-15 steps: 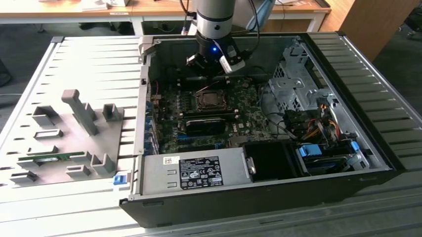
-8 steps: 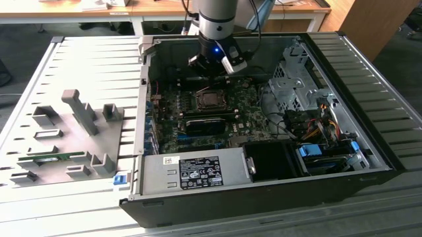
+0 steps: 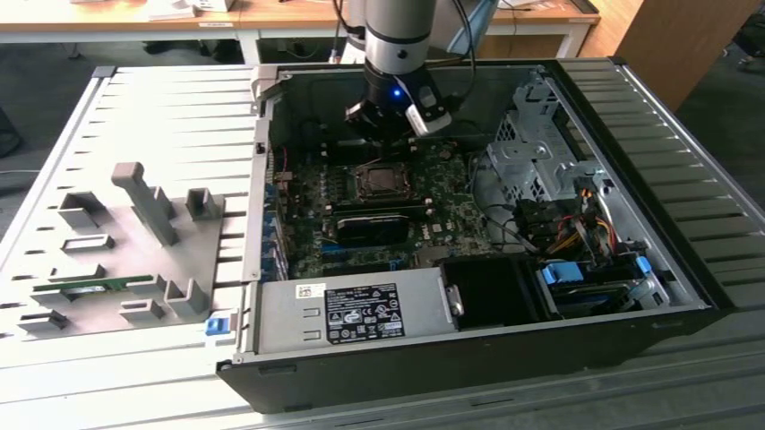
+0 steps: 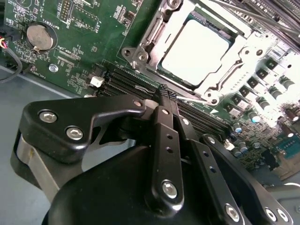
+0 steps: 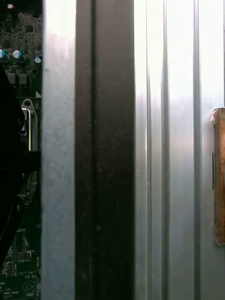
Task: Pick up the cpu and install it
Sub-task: 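Install the first cpu locking lever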
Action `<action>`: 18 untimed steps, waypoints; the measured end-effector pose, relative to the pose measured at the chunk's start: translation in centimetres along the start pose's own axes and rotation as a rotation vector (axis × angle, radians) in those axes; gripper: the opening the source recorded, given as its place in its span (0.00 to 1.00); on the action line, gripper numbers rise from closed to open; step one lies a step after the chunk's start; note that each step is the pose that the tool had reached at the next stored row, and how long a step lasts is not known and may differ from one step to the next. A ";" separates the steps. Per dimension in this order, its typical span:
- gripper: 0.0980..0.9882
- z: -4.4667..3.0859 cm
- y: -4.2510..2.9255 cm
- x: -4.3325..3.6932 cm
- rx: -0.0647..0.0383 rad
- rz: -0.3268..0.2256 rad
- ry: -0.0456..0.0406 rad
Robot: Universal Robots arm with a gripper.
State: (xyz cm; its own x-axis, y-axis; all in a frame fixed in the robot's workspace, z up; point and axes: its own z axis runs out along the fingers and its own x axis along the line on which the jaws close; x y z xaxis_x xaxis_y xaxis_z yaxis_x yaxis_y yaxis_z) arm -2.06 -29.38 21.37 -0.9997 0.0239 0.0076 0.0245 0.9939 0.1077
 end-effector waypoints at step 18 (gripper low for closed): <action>0.01 0.83 -0.05 -0.70 0.000 0.000 0.0000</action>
State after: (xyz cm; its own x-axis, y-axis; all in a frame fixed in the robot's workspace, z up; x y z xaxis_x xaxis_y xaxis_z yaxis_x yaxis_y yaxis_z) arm -1.37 -29.36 20.53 -0.9997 0.0240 0.0076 0.0247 0.9939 0.1077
